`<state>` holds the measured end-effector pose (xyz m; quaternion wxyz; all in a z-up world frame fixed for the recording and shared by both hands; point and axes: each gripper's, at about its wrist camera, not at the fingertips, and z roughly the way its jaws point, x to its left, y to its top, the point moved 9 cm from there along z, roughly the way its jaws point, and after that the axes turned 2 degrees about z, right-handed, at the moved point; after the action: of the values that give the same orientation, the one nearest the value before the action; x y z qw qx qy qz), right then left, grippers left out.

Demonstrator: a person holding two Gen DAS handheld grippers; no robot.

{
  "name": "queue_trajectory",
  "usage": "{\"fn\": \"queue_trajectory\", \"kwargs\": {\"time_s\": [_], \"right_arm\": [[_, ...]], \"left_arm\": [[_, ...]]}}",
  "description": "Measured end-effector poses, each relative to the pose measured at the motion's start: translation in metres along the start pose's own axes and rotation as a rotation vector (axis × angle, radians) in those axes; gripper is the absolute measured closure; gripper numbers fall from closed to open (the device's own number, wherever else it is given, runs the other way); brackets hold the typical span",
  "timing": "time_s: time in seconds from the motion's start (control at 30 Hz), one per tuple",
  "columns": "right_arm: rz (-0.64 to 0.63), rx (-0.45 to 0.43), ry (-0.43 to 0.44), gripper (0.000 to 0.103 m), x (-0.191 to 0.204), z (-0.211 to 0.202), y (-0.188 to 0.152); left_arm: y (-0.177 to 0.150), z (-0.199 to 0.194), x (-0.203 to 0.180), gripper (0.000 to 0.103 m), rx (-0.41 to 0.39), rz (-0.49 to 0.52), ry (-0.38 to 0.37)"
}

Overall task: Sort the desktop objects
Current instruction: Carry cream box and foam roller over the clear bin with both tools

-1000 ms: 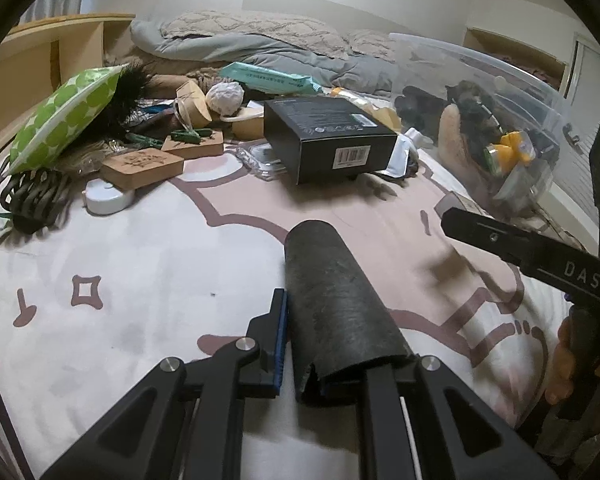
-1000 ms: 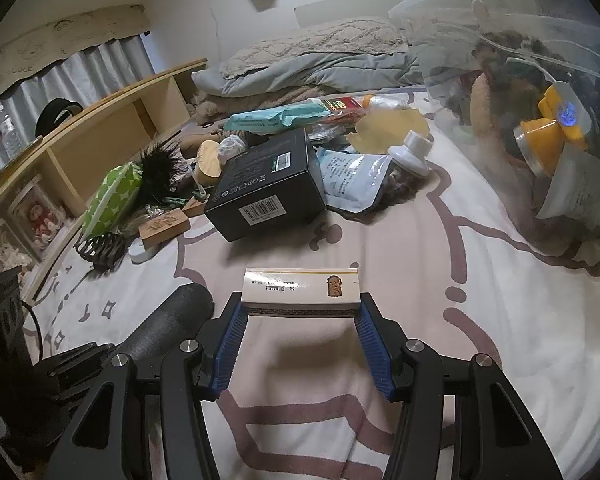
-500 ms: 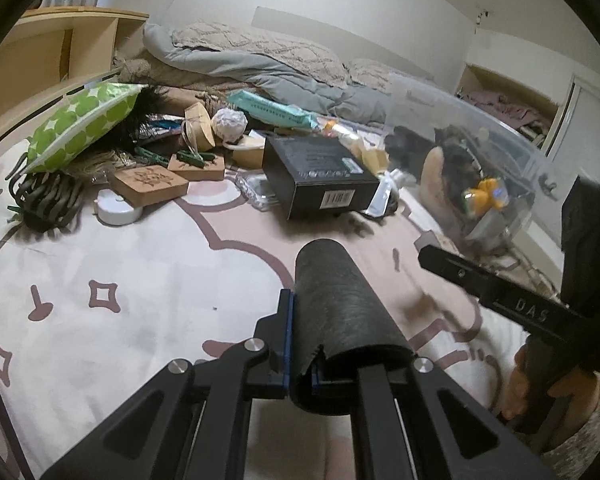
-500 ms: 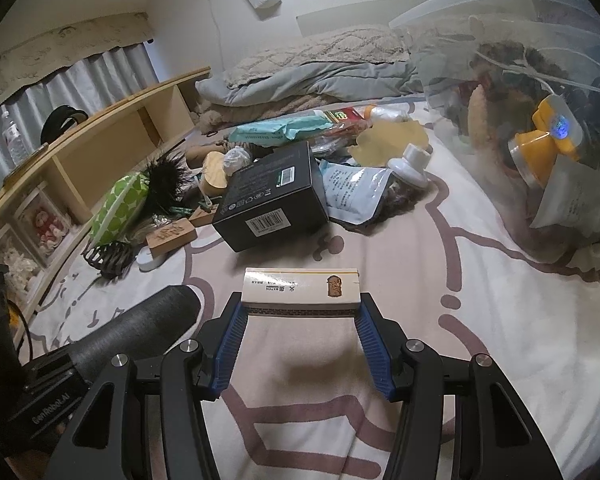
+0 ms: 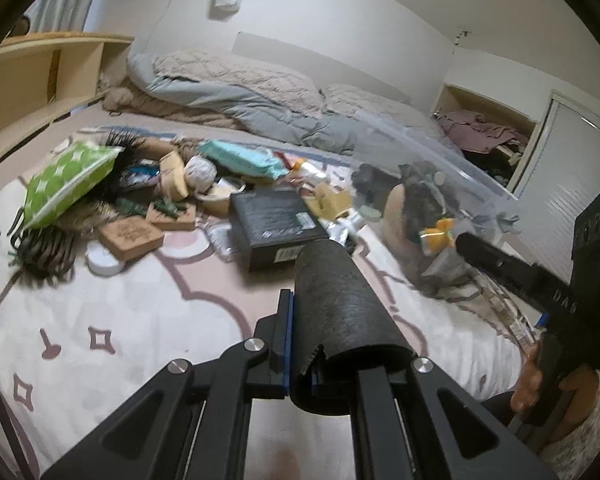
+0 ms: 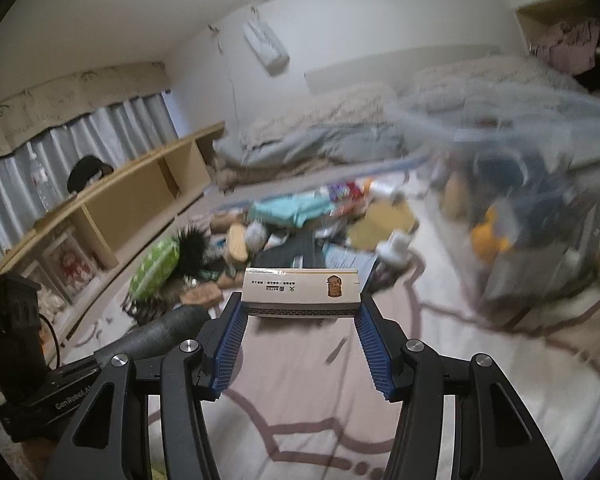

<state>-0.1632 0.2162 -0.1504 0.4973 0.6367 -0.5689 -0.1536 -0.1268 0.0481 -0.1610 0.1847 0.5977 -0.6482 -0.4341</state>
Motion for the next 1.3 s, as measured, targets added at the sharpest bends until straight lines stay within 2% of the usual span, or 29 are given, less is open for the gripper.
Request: {"fn": "queue_trajectory", "kwargs": {"time_s": [0.2,0.43,0.53,0.7,1.0,1.07,1.13,1.17,1.2,1.27,1.3], "right_arm": [[-0.013,-0.032,-0.021,0.048,-0.023,-0.030,0.042],[-0.114,-0.113,-0.139,0.047,-0.055,-0.060,0.114],[-0.131,-0.100,-0.180,0.048,-0.070,-0.053,0.136],[-0.121,-0.009,-0.219,0.047,-0.095,-0.024,0.158],[-0.001,0.285,-0.299,0.047,-0.168,0.048,0.163],[0.016,0.321,-0.307,0.047,-0.176,0.054,0.158],[0.033,0.319,-0.314,0.047,-0.182,0.054,0.158],[0.049,0.315,-0.321,0.043,-0.186,0.054,0.158],[0.073,0.301,-0.319,0.029,-0.191,0.052,0.157],[0.096,0.261,-0.310,0.006,-0.194,0.049,0.161],[0.098,0.244,-0.298,0.006,-0.194,0.047,0.162]], "left_arm": [[0.020,-0.006,-0.014,0.096,-0.028,0.002,-0.044],[0.044,-0.004,-0.027,0.096,-0.058,0.003,-0.080],[0.053,0.000,-0.036,0.096,-0.063,0.012,-0.097],[0.068,0.007,-0.055,0.096,-0.072,0.034,-0.132],[0.090,0.019,-0.088,0.096,-0.069,0.108,-0.166],[0.095,0.021,-0.094,0.096,-0.070,0.112,-0.175],[0.101,0.025,-0.102,0.096,-0.072,0.113,-0.185],[0.103,0.027,-0.106,0.096,-0.072,0.112,-0.192],[0.106,0.030,-0.111,0.096,-0.072,0.113,-0.199],[0.112,0.033,-0.121,0.096,-0.075,0.116,-0.211],[0.114,0.035,-0.127,0.096,-0.075,0.117,-0.218]]}}
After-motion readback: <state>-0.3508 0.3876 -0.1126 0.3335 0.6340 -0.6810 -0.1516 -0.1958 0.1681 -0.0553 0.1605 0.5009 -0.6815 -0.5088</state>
